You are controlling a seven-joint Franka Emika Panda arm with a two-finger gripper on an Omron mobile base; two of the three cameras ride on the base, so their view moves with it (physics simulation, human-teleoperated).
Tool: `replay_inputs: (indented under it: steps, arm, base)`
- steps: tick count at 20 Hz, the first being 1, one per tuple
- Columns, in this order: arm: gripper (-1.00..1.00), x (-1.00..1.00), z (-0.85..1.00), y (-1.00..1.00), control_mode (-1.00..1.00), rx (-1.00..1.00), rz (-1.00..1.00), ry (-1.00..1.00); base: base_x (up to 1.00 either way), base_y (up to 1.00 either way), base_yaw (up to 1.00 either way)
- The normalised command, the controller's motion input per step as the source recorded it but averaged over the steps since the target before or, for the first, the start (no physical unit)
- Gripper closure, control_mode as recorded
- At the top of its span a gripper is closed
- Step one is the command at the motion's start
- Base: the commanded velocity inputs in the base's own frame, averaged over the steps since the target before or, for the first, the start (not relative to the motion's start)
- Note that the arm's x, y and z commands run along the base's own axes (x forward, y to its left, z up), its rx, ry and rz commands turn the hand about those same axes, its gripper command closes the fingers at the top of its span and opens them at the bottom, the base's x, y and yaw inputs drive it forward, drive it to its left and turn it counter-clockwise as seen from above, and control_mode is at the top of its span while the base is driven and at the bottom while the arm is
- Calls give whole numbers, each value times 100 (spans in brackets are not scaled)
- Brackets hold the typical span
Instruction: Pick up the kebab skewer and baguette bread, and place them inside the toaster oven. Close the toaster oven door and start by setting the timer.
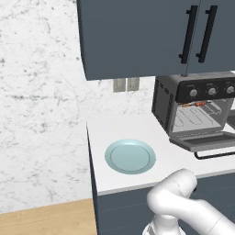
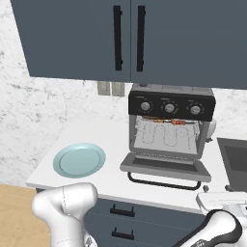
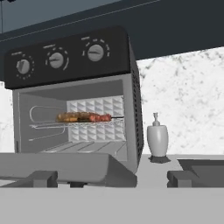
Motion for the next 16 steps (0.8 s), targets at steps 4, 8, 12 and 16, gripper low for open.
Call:
replay_inputs:
  steps: [4, 8, 12, 16]
  arm:
    - [-100, 28, 0, 15, -100, 0, 0, 0]
    - [-100, 24, -1, 7, -100, 0, 0, 0]
    - [-100, 2, 0, 0, -100, 0, 0, 0]
    - [-100, -1, -2, -3, -100, 0, 0, -1]
  base:
    - [0, 0, 0]
    - [0, 0, 0]
    - [0, 0, 0]
    - [0, 0, 0]
